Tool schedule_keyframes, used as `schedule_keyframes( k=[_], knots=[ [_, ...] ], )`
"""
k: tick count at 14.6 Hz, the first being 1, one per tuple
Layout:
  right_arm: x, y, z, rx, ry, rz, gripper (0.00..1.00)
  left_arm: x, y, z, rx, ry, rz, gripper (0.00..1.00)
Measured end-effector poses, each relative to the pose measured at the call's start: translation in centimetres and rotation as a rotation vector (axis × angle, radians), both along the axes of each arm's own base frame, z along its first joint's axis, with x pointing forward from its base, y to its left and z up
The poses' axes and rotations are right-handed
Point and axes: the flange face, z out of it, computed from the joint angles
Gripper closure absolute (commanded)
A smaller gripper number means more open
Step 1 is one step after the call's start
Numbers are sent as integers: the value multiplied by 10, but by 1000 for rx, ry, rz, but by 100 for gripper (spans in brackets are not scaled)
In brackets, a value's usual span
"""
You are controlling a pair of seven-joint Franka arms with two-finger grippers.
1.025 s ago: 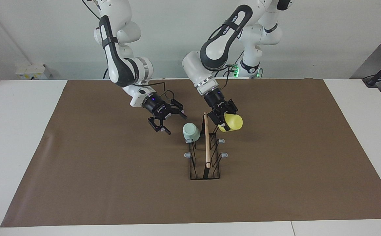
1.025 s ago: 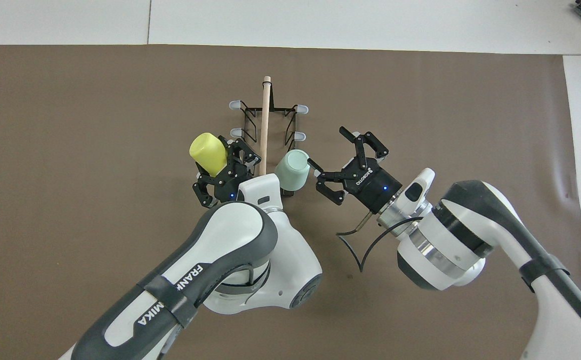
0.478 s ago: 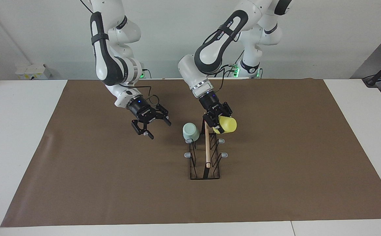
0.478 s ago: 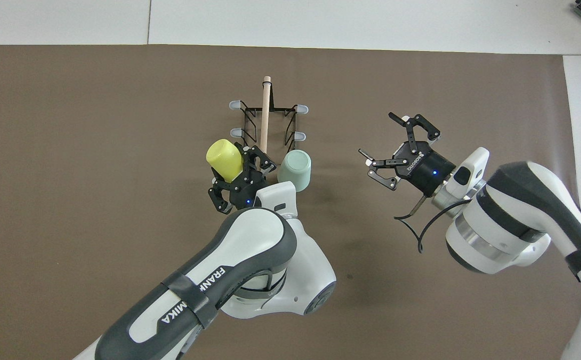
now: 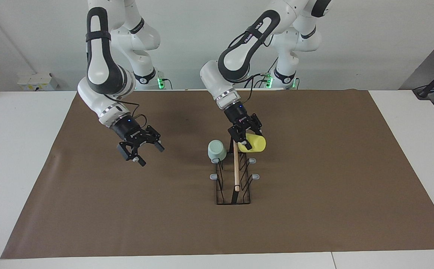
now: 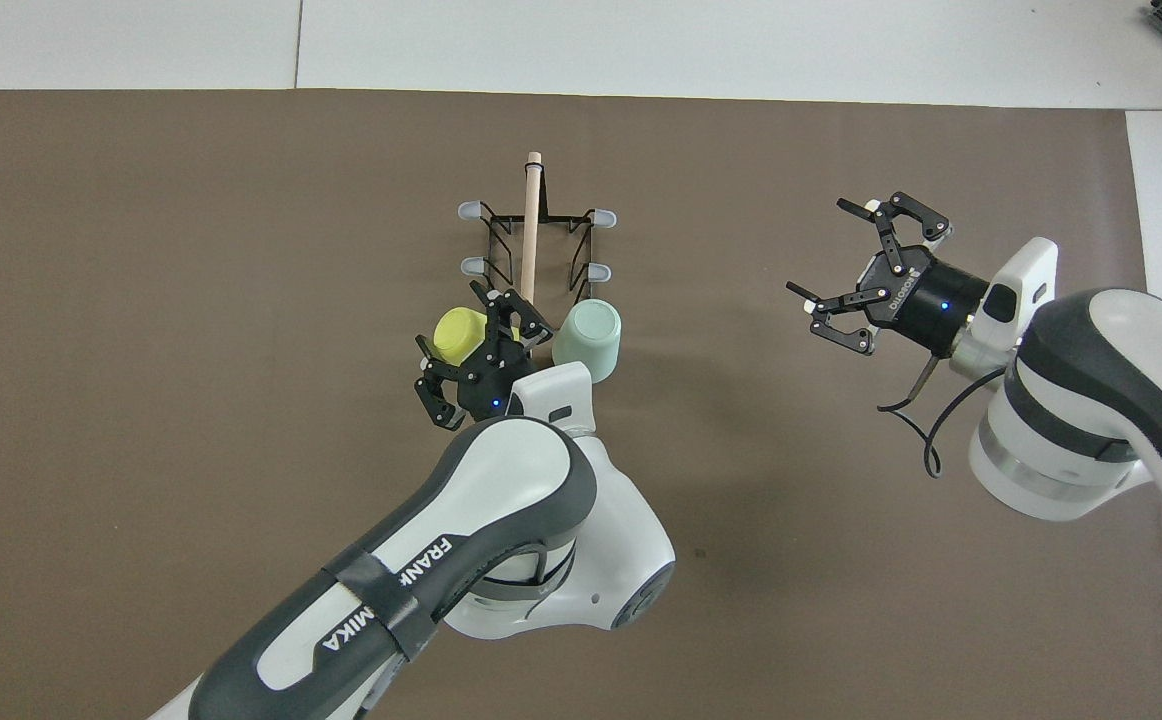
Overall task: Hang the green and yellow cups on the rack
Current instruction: 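Open the left gripper and release the yellow cup on the peg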
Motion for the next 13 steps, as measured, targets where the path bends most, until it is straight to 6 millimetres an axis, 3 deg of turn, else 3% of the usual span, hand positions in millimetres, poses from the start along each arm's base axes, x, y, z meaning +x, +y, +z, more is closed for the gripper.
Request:
schedule_keyframes(
  k=[2,4,7,13],
  knots=[
    [4,-4,8,-60,53,-28,0,1,0,5,-3,-7,1,12],
    [7,-4,14,-111,95,-55,0,3,2,11,22,4,-3,0],
    [9,-2,19,-157,129,-100,0,12,15,33,103,134,-42,0],
    [16,3,35,-356,199,-94,0,45,73,79,296,516,-261,0]
  ],
)
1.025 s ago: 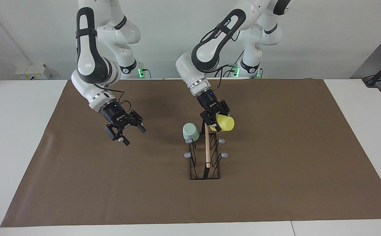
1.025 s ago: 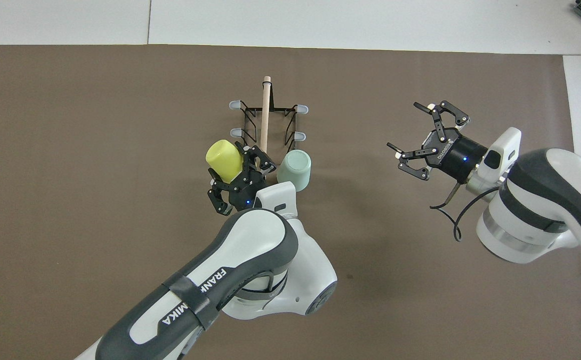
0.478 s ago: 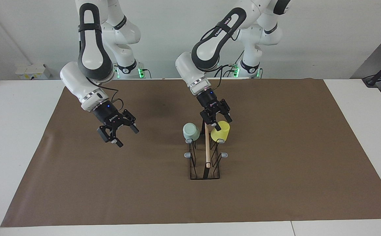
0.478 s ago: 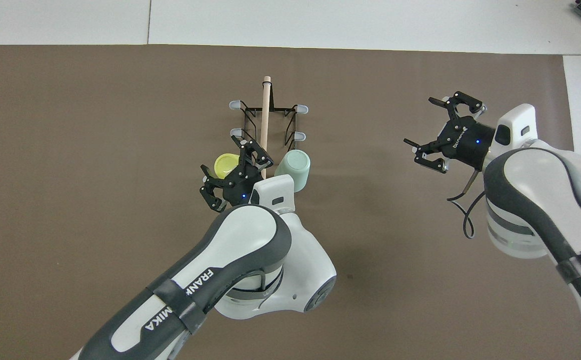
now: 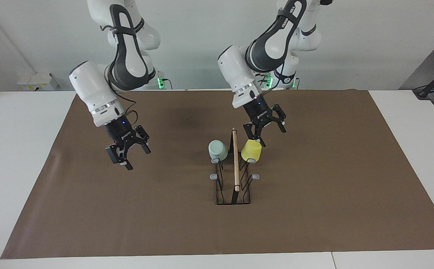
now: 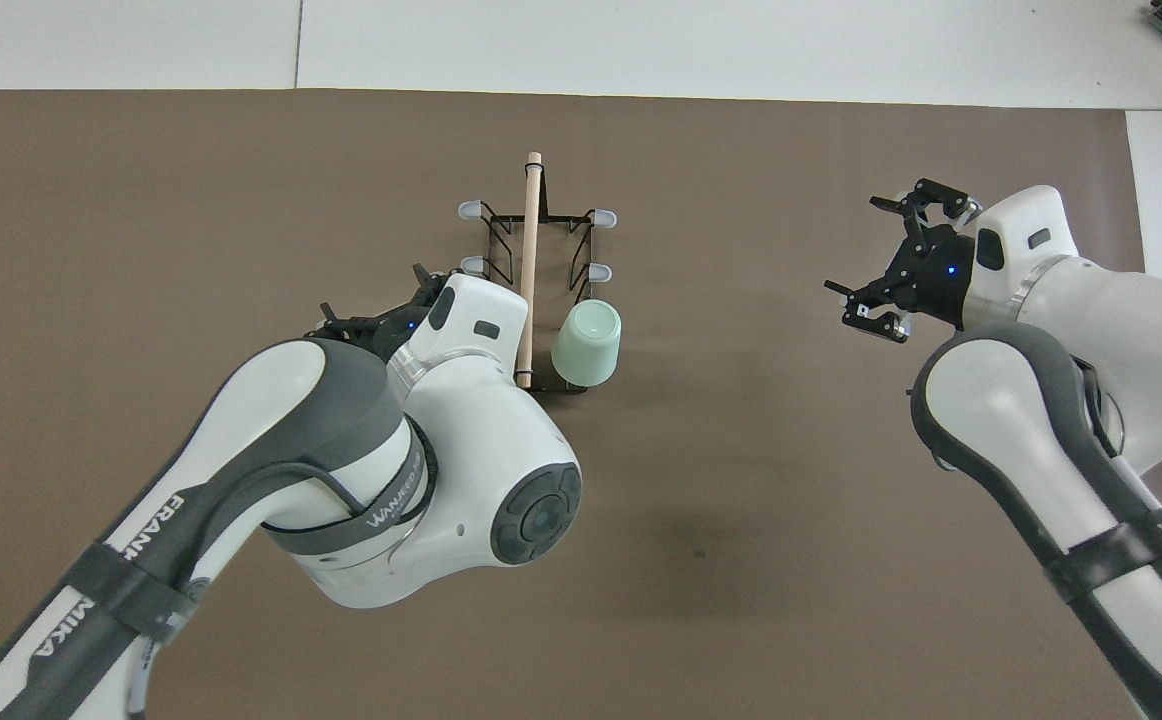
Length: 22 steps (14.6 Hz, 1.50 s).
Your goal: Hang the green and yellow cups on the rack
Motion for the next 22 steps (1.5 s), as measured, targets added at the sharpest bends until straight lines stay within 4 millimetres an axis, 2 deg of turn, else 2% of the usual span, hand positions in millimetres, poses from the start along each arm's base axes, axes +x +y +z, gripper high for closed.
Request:
schedule_keyframes(
  k=[6,8,11,13,17,19,22],
  knots=[
    [-6,8,26,-185,119,-10,0,21,61,35,61,342,-258,0],
    [-5,5,37,-264,166,-34,0,27,96,58,-2,445,-347,0],
    [-3,0,61,-338,245,-121,0,35,167,93,-123,508,-427,0],
    [-5,-4,79,-347,308,-250,0,35,203,105,-178,557,-442,0],
    [-15,-26,114,-277,434,-556,0,38,254,146,-280,618,-470,0],
    [-26,-38,127,-227,496,-732,0,39,272,165,-321,620,-463,0],
    [-45,-58,159,-169,589,-967,0,43,279,186,-335,649,-459,0]
  ],
)
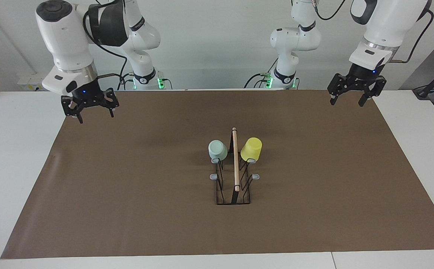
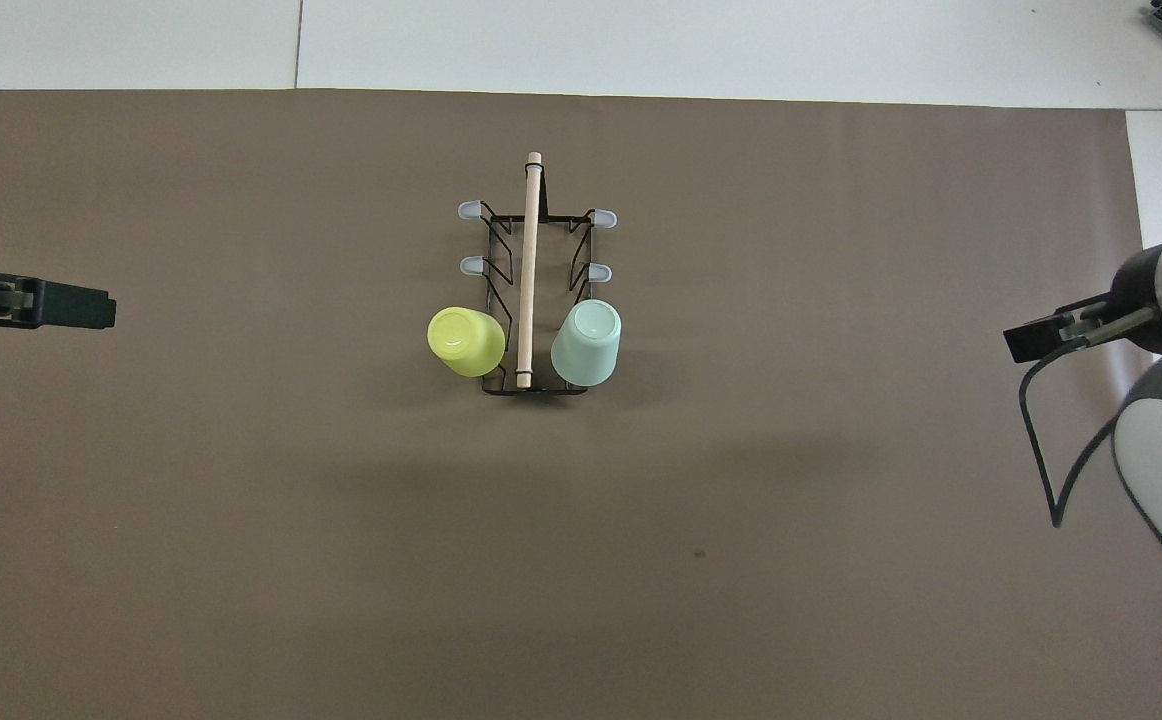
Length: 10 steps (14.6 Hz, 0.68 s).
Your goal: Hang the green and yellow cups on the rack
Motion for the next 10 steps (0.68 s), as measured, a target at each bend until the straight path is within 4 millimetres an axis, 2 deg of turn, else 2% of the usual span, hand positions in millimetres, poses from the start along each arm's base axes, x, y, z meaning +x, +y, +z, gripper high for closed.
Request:
schedule_keyframes(
  k=[3,6,10],
  knots=[
    [-16,-10,22,33,76,-145,0,8,9,10,11,64,-20,0],
    [-28,-15,27,47,128,-228,0,12,26,17,14,111,-16,0],
    [-31,-23,31,49,120,-248,0,8,24,22,14,122,-22,0]
  ],
)
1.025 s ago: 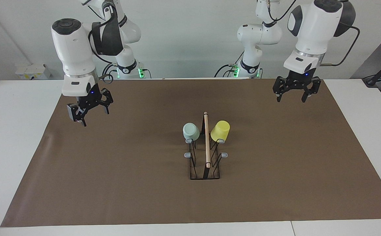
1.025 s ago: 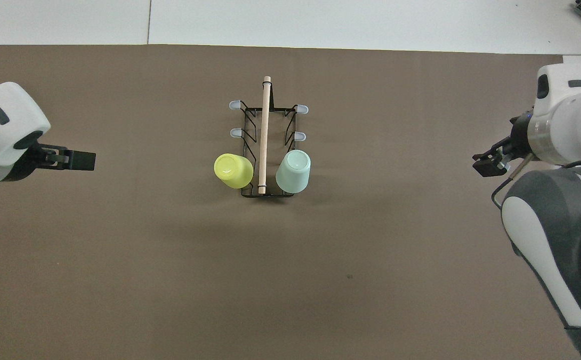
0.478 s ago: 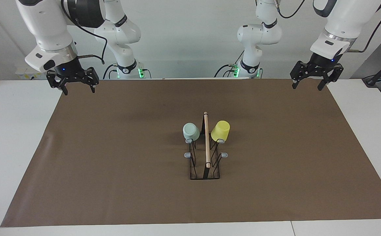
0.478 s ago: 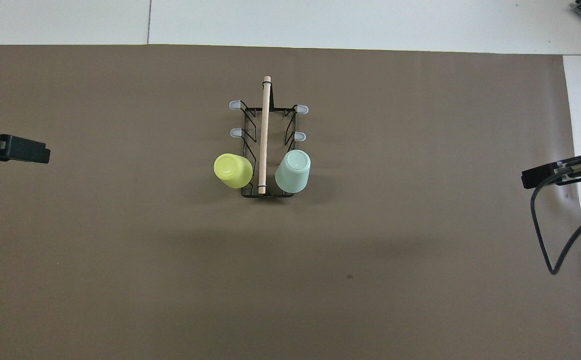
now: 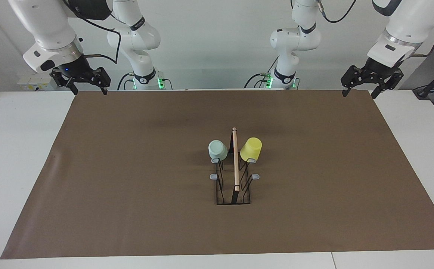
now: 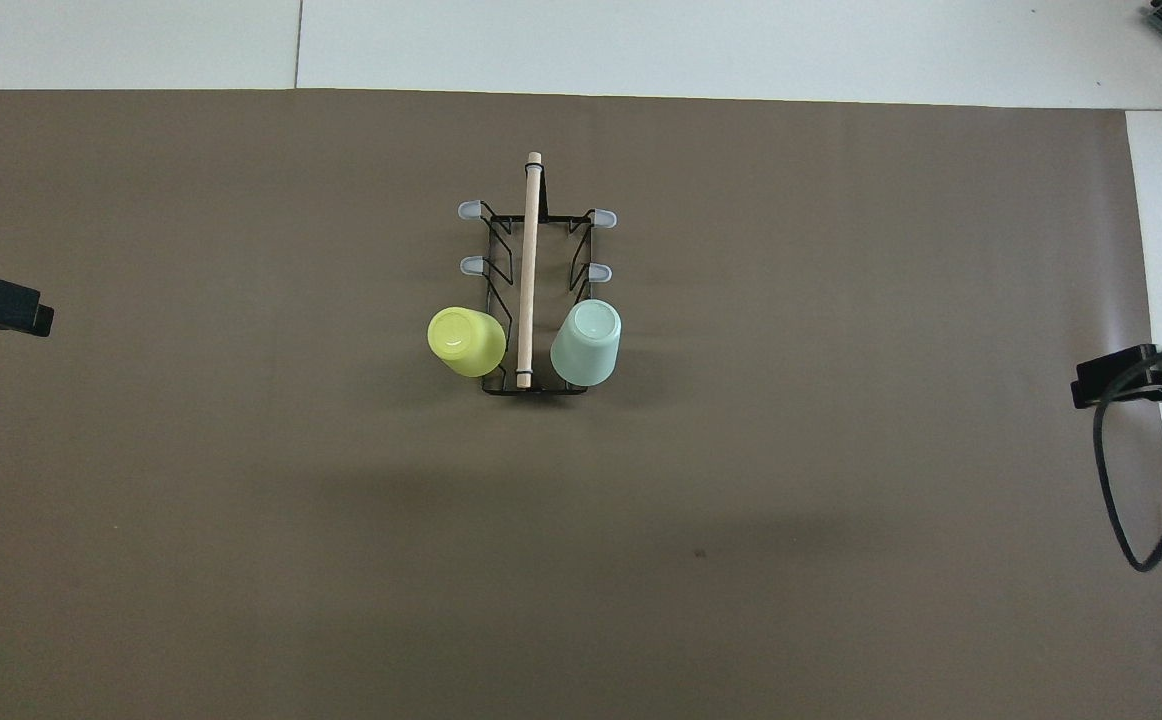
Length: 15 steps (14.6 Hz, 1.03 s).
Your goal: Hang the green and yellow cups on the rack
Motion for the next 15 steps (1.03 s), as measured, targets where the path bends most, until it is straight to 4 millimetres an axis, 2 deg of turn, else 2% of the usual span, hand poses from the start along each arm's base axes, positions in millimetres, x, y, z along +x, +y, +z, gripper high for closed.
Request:
schedule_keyframes(
  k=[7,15],
  knots=[
    [6,7,19,2,-67,10,0,-4,-8,-11,0,26,-16,0],
    [6,9,18,2,-67,14,0,-5,-5,-10,-1,24,-10,0]
  ],
)
